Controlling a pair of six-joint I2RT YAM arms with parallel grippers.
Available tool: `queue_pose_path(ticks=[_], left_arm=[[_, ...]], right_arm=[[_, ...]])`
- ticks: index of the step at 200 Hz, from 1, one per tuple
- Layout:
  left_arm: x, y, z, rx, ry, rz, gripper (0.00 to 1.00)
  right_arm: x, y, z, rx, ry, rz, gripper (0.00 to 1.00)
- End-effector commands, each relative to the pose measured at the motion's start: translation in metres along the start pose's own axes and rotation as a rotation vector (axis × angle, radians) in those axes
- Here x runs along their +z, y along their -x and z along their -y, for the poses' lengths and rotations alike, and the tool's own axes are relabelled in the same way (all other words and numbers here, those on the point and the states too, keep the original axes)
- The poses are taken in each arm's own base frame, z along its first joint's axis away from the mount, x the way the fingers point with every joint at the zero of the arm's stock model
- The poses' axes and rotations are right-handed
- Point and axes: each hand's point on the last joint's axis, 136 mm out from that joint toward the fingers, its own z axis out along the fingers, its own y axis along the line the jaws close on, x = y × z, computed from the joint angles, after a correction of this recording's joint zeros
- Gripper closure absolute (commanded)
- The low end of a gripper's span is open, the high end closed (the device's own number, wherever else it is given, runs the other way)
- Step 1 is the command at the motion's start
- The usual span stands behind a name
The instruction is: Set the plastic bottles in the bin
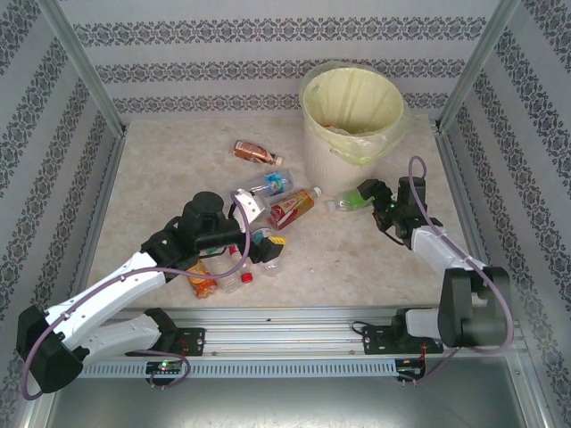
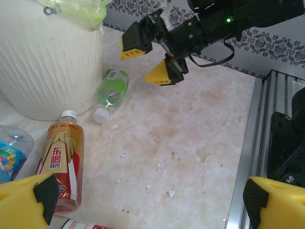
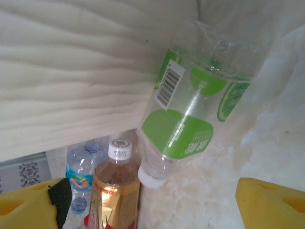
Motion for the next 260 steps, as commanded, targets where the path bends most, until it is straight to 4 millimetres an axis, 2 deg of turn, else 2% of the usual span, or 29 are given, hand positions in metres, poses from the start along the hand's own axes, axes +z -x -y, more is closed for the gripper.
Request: queue_pose_path(ticks=[1,51,133,173,260], left_arm=[[-0.002,0.007,0.001,0.026,0.005,0.004,0.0],[-0.002,0.006,0.0,0.028,0.01,0.001,0.0],[-0.002,0.005,-0.001,0.04,0.015,-0.002,0.0],[-0.002,0.004,-0.001,0.039,0.014,-0.003,0.0],[-0.002,0.003,0.0,0.042,0.011,-0.005,0.0]], right_arm=[[0.011,0.01,-0.01,0.02,0.07,0.012,0.11],[0.038,0.017,0.001,0.073,0.061,0.006,0.12],[0.07,0.023,0.023,0.15,0.036,0.012,0.14],[0.077,0.023,0.04,0.191,-0.009,0.036,0.17],[0.079,0.021,0.056,0.227,-0.129,0.013,0.26]])
